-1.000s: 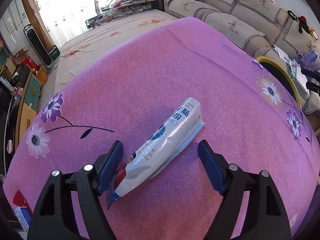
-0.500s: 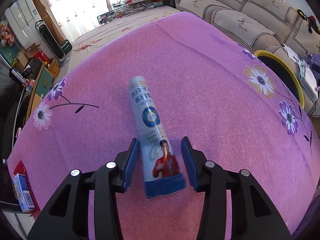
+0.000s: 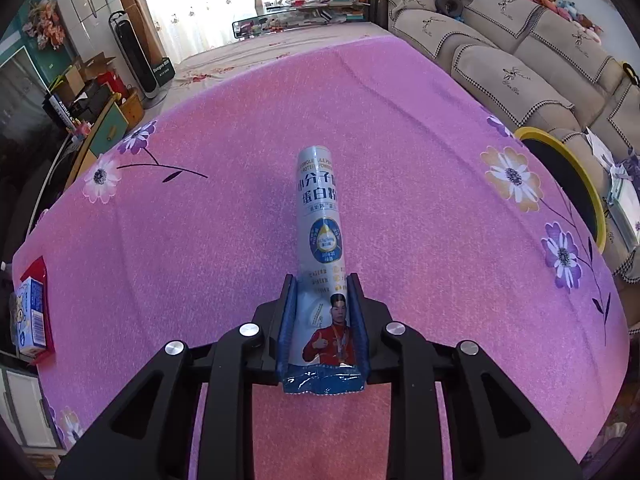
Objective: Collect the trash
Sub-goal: 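Carry the tube over the bin and open the left gripper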
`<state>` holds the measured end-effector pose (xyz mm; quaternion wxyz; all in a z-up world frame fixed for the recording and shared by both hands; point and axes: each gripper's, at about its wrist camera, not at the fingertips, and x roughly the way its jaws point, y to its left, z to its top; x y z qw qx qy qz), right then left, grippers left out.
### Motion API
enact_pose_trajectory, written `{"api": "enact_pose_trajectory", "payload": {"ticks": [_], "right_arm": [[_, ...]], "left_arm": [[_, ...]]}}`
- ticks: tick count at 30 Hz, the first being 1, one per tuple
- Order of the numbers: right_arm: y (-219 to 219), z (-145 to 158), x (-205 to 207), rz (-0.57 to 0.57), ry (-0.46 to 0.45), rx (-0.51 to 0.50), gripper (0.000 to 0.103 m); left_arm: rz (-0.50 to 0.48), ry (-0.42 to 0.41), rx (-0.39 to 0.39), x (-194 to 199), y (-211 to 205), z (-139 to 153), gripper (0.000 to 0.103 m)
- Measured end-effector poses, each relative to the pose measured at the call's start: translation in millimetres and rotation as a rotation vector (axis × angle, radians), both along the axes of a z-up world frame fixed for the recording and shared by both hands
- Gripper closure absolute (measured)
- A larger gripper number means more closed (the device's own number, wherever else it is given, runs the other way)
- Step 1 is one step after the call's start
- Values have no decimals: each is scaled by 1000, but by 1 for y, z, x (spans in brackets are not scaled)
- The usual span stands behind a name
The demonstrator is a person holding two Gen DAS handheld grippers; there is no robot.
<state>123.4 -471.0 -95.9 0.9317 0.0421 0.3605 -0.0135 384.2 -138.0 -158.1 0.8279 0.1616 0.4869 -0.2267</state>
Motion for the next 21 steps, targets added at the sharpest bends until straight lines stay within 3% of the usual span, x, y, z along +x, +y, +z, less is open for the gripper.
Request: {"api": "enact_pose_trajectory", "payload": {"ticks": [12, 21], "right_arm": [[6, 14, -30, 2, -53, 12, 18], [-9, 25, -63, -30, -98, 7, 18]], "left_arm": [[43, -167, -62, -97, -22, 73, 78], [-109, -257, -143, -160, -118, 124, 77]]}}
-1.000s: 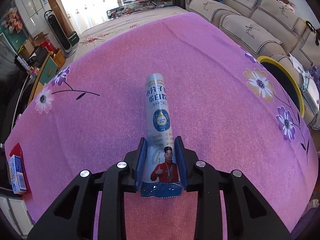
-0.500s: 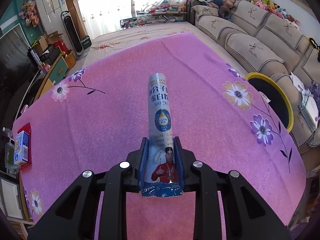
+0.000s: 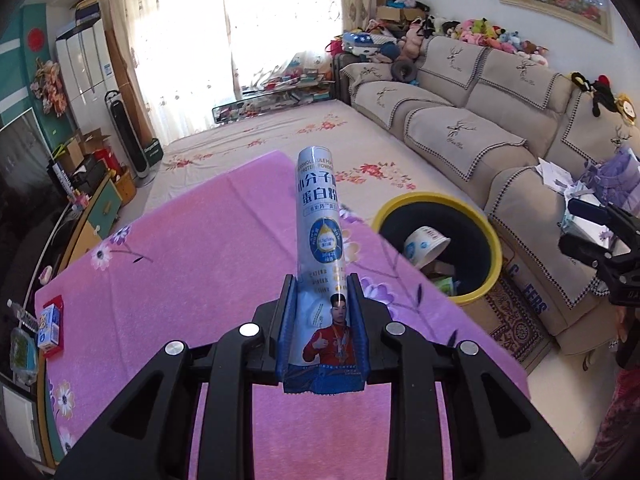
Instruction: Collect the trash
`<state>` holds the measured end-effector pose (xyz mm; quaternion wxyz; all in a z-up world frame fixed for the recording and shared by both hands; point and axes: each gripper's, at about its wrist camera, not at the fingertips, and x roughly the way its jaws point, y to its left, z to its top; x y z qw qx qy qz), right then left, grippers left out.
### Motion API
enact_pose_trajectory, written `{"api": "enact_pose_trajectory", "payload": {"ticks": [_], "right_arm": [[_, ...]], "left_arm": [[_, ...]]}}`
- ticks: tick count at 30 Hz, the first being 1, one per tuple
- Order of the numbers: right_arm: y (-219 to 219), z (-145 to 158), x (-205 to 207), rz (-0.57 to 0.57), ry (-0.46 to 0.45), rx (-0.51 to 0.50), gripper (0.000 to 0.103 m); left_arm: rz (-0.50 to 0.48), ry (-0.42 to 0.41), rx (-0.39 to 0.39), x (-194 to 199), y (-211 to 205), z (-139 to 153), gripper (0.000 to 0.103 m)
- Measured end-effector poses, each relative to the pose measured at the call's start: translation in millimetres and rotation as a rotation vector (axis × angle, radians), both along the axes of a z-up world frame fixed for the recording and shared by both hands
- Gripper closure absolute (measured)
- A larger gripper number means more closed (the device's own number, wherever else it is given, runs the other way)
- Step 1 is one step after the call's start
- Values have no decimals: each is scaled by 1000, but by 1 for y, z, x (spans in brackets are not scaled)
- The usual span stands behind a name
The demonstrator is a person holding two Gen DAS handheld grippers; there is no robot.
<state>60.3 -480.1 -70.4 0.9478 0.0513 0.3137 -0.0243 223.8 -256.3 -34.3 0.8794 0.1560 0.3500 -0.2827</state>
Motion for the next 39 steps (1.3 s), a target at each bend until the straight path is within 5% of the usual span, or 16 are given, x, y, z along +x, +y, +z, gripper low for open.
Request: {"api": "enact_pose_trajectory", "payload": {"ticks": [7, 14, 23, 30, 39], "right_arm": [[-30, 6, -35, -75, -30, -9, 18], [-65, -2, -58, -149, -33, 17, 17], [-89, -18, -58, -174, -13, 48, 17], [-86, -18, -51, -157, -12, 62, 17], [-60, -6, -53, -106, -37, 52, 15]], "left_arm": [[-130, 9, -26, -12, -94, 7, 77], [-172, 71, 2, 15, -186, -20, 77], [-144, 165, 46, 59, -230, -73, 76], [-112, 166, 45, 68, -233, -92, 29], [-56, 80, -76, 18, -131, -42, 5]]}}
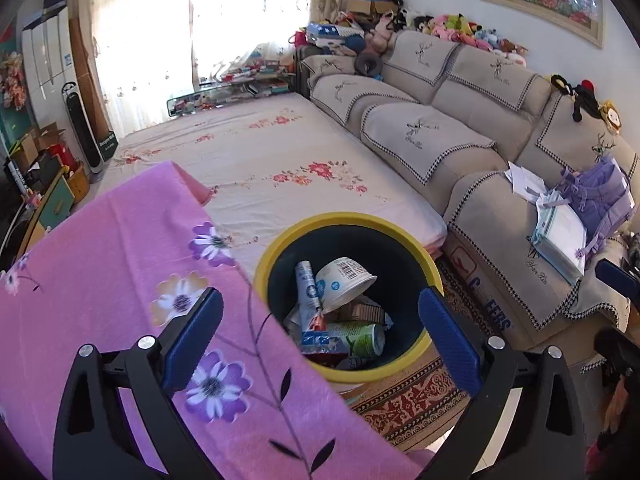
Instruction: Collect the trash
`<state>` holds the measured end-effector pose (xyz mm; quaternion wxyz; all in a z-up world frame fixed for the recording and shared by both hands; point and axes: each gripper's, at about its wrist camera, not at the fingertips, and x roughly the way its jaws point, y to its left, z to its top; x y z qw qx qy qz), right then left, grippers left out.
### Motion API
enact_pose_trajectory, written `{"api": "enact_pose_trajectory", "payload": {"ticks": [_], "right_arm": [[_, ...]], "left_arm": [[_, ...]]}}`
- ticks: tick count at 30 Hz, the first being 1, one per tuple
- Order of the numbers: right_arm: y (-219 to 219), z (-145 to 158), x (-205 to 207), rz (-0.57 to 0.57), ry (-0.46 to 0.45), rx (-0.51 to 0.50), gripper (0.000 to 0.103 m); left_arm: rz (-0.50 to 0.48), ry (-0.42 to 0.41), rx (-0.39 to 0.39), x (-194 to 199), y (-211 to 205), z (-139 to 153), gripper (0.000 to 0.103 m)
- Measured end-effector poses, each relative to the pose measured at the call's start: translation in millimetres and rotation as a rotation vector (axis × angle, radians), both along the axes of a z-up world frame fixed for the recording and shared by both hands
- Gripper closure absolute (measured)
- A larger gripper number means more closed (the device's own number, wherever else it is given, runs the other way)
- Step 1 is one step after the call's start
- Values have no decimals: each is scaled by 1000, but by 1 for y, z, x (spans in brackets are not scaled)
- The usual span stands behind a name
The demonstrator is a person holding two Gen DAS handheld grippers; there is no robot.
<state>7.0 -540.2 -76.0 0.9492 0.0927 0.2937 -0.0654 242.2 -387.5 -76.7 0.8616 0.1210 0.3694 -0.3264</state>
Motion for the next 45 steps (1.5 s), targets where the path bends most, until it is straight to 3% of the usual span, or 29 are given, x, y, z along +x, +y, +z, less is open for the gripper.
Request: {"api": "enact_pose_trajectory", "payload": {"ticks": [5, 12, 16, 21, 29, 35, 45], "right_arm": [[25, 10, -2, 33, -22, -17, 14], [73, 30, -14, 100, -82, -40, 7], [91, 44, -25, 100, -100, -60, 7], [110, 67, -43, 98, -147, -88, 7], [135, 80, -73, 91, -198, -111, 7], [141, 77, -84, 65, -189, -157, 7], [136, 72, -86, 70, -186, -138, 7]], "left_arm": [[112, -96, -47, -50, 95, 33, 5], [416, -262, -74, -121, 252, 72, 5], [636, -303, -90, -161, 339, 83, 5], [778, -338, -94, -212, 416, 83, 5], [784, -378, -129, -265, 456, 86, 5], [763, -384, -130, -280, 446, 87, 5], [756, -403, -101, -282, 423, 92, 5]]}}
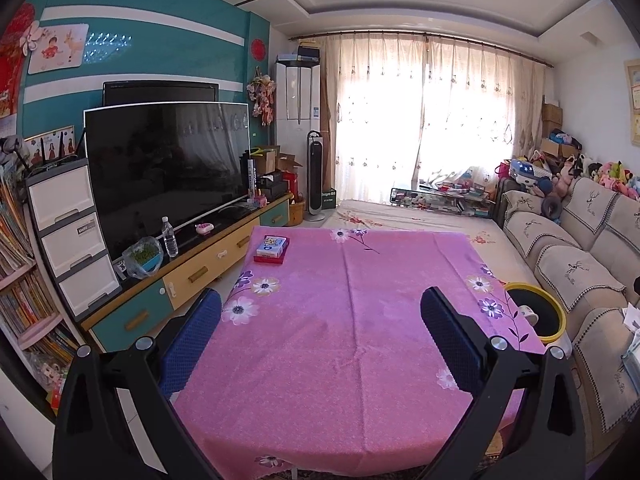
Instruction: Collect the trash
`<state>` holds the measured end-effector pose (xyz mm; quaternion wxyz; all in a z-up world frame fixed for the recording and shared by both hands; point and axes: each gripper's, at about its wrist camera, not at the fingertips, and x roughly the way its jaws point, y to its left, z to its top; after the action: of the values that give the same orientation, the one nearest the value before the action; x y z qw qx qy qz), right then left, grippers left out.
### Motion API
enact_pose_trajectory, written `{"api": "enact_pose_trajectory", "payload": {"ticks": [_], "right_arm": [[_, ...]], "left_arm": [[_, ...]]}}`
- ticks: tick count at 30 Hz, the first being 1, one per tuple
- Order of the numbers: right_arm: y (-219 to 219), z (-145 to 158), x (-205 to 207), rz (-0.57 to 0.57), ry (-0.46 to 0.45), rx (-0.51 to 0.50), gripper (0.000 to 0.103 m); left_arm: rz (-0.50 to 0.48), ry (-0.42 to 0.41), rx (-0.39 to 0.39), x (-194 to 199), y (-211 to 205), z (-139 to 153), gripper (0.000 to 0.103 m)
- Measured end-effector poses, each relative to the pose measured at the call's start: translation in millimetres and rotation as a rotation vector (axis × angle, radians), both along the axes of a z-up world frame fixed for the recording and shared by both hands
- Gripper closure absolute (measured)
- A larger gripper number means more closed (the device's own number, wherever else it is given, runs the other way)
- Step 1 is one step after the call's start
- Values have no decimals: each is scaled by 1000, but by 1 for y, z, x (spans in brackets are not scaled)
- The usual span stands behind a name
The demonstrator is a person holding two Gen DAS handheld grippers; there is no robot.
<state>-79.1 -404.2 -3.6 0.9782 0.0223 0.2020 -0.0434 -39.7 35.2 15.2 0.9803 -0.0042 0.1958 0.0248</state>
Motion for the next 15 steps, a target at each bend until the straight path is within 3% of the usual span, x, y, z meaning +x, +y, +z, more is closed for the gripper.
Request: {"api": "enact_pose_trajectory", "payload": {"ticks": [15], "right_arm": [[4, -4, 9, 11, 16, 2, 7]], "left_arm": [[-12, 20, 8, 11, -8, -6, 5]]}}
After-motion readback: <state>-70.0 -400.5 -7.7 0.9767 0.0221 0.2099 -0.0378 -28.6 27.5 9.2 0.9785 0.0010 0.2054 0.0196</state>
